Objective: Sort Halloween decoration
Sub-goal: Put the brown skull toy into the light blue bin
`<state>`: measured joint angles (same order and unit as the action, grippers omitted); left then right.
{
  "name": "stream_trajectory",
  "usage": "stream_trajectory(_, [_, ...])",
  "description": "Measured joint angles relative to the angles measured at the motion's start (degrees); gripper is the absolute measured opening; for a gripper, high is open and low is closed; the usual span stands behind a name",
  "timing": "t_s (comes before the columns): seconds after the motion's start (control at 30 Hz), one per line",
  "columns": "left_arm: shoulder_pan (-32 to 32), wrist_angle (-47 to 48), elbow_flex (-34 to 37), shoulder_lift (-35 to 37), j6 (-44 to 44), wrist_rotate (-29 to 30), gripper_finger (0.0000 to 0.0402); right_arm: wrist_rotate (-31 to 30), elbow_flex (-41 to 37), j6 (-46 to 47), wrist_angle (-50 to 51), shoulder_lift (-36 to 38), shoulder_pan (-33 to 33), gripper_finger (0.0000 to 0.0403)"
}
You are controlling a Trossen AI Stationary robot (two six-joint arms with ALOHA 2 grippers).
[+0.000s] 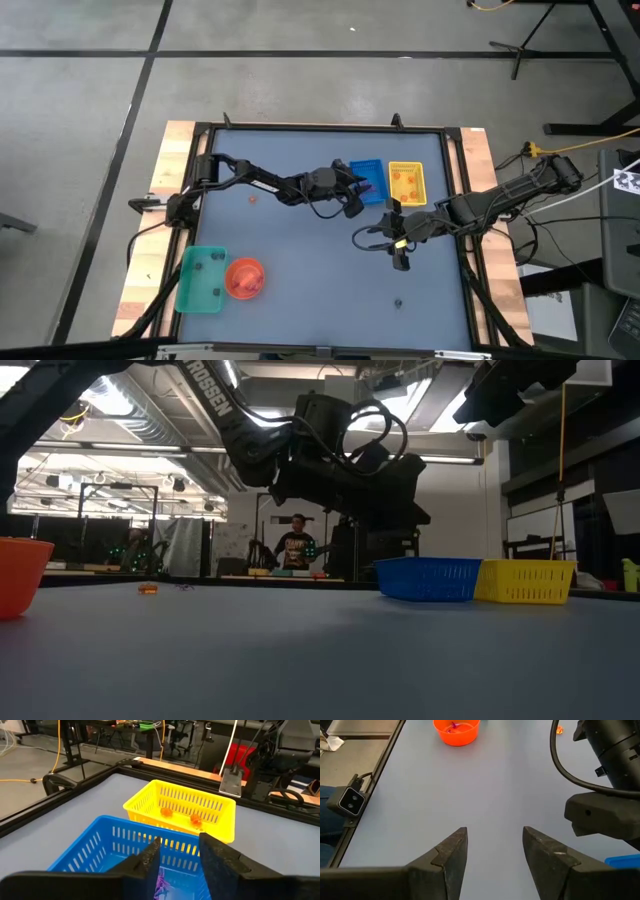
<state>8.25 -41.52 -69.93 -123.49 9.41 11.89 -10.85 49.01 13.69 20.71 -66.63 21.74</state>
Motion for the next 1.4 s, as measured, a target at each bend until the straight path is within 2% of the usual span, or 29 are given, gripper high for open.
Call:
stream_trajectory(0.33, [0.0,0.0,0.0,0.0,0.0,0.0,0.0124,0.9,0.0,2.5,0.0,0.0,0.0,0.0189])
stream_trajectory(0.43, [0.0,0.0,0.0,0.0,0.0,0.0,0.0124,5.4,0.0,5.9,0.1,0.0,0.0,0.0189])
stream_trajectory(0.57, [0.0,0.0,0.0,0.0,0.0,0.0,0.0124,15.1,0.0,10.7,0.9,0.0,0.5,0.0189])
stream_trajectory(0.67, [0.0,0.4,0.0,0.0,0.1,0.0,0.0124,17.4,0.0,13.6,1.4,0.0,3.0,0.0189])
stream_trajectory(0.93, [0.0,2.6,0.0,0.0,0.7,0.0,0.0124,10.4,0.0,22.4,1.8,0.0,15.7,0.0189])
stream_trajectory(1.23, [0.0,3.5,0.0,0.0,0.7,0.0,0.0124,-6.4,0.0,26.9,2.2,-0.2,30.0,0.0189])
stream_trajectory(1.4, [0.0,3.4,0.0,0.0,0.7,0.0,0.0124,-9.6,0.0,26.9,2.2,-4.1,34.8,0.0189])
